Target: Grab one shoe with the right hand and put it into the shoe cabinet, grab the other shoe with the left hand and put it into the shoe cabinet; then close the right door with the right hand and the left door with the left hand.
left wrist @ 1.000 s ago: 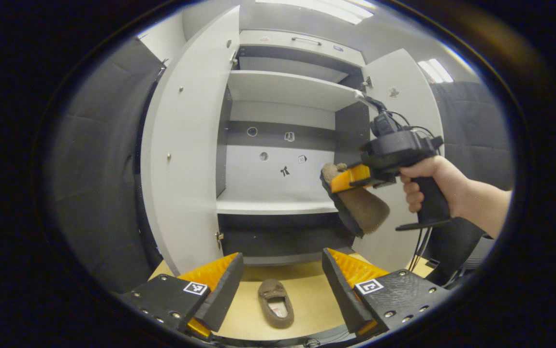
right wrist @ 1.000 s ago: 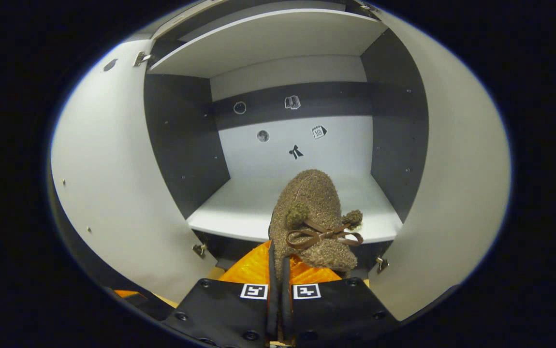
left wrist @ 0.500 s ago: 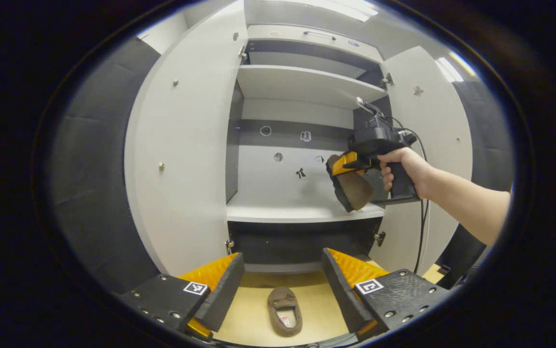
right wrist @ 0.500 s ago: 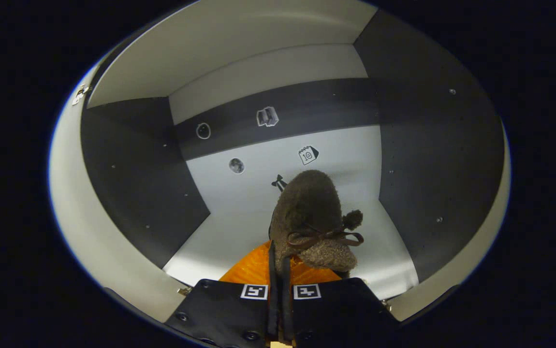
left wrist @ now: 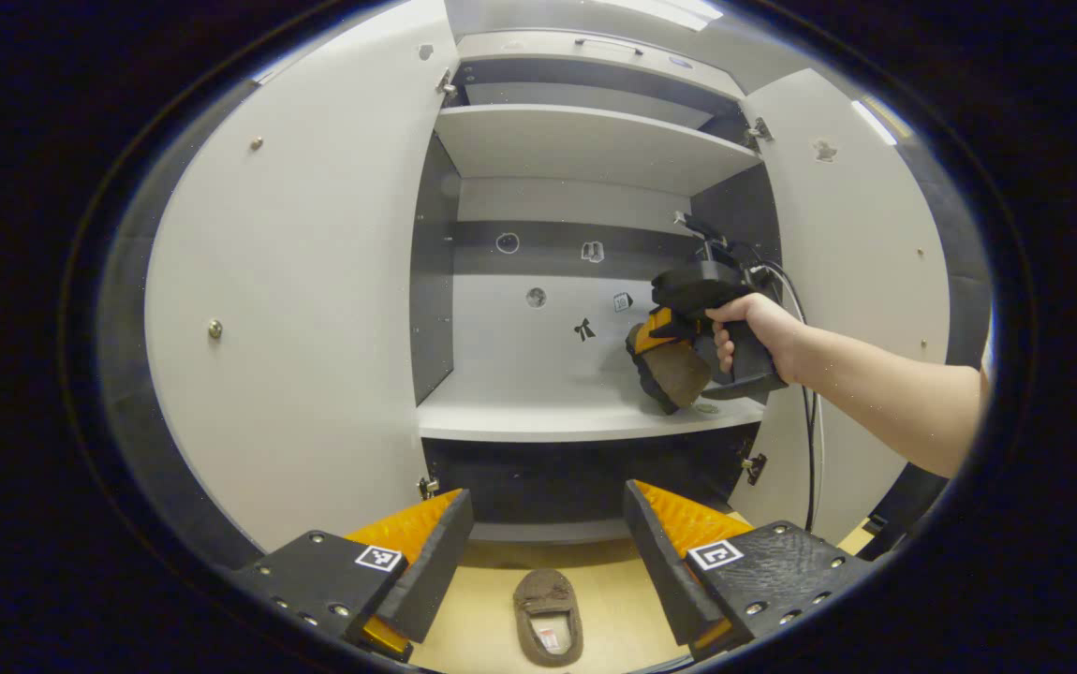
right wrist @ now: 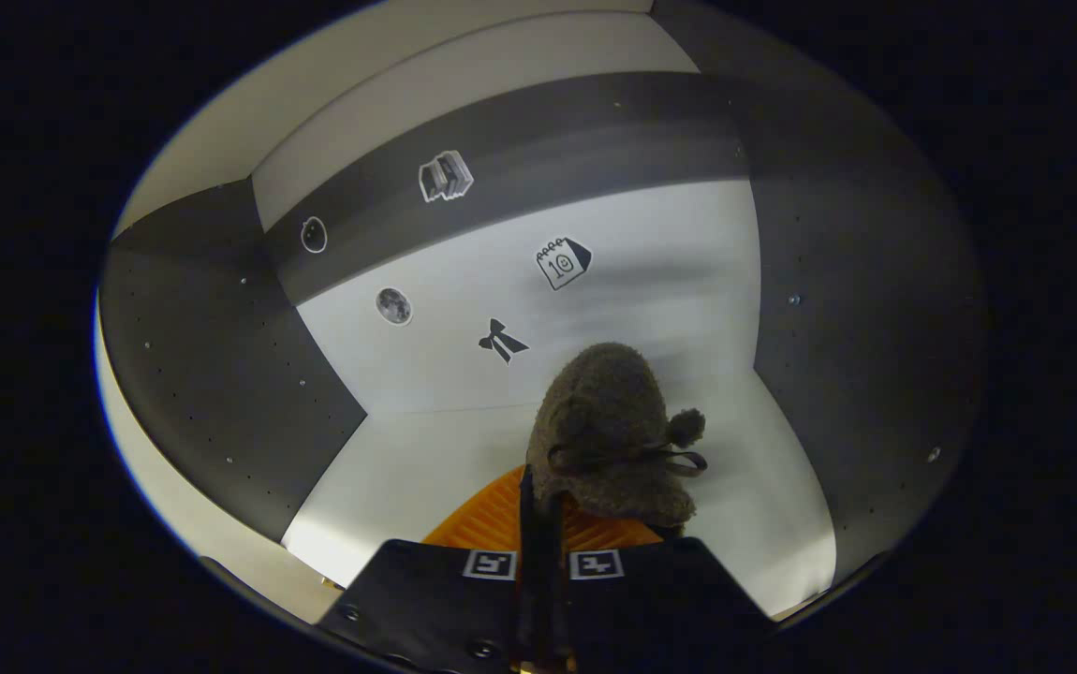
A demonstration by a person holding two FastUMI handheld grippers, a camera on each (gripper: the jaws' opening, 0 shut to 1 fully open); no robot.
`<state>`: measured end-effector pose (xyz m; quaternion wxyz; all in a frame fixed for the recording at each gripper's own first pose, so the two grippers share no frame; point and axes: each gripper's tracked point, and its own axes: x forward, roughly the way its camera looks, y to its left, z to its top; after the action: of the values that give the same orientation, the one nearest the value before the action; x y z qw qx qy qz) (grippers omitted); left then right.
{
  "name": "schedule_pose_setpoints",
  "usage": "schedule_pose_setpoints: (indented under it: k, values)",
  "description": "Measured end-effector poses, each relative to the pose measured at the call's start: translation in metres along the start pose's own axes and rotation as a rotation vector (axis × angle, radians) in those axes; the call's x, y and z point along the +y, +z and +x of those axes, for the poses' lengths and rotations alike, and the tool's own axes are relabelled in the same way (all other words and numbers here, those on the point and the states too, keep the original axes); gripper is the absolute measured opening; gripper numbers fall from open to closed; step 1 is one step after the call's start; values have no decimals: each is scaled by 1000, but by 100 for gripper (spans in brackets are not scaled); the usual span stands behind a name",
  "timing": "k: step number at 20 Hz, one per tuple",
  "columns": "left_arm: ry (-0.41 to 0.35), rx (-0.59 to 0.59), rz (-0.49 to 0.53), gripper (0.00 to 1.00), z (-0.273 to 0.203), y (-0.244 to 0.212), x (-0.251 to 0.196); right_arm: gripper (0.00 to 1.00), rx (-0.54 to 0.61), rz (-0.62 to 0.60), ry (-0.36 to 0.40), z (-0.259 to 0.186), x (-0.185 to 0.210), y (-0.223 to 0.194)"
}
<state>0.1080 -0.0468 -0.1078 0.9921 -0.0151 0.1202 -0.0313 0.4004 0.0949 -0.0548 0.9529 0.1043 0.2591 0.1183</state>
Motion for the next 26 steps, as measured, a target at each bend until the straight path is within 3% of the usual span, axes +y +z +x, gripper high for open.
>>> schedule_pose_setpoints:
  k: [2, 5, 6, 7, 8, 10, 11, 12, 14, 16, 18, 19, 26]
  values:
    - [6, 0, -1, 94, 3, 1, -1, 5, 11, 21, -12, 3, -4, -1]
    - [15, -4, -5, 94, 3, 1, 0, 12, 24, 70, 26, 1, 2, -1]
    - [18, -8, -9, 94, 2, 2, 1, 22, 25, 75, 36, 1, 4, -2]
    - [15, -9, -13, 94, 3, 2, 0, 21, 22, 72, 32, -1, 5, -1]
    - [14, -7, -13, 94, 2, 2, 1, 13, 18, 70, 38, -2, 7, -2]
    - [18, -1, -5, 94, 0, 0, 3, 42, 36, 69, 58, -8, 16, -8]
    - [23, 3, -4, 94, -2, -2, 4, 42, 42, 68, 88, -12, 25, -11]
    - [28, 6, -7, 94, -5, -4, 7, 57, 42, 65, 116, -17, 34, -13]
    - [37, 13, -15, 94, -14, -12, 12, 86, 7, 23, 82, -30, 34, -10]
    - [50, 21, -17, 94, -20, -15, 17, 93, -34, -29, 50, -50, 36, -10]
    - [58, 34, -13, 94, -25, -22, 21, 92, -74, -86, 36, -70, 39, -14]
    - [60, 42, -9, 94, -27, -26, 22, 98, -95, -108, 30, -82, 40, -15]
    - [9, 189, -10, 94, -36, -80, 17, 100, -255, -152, -17, -167, 41, -47]
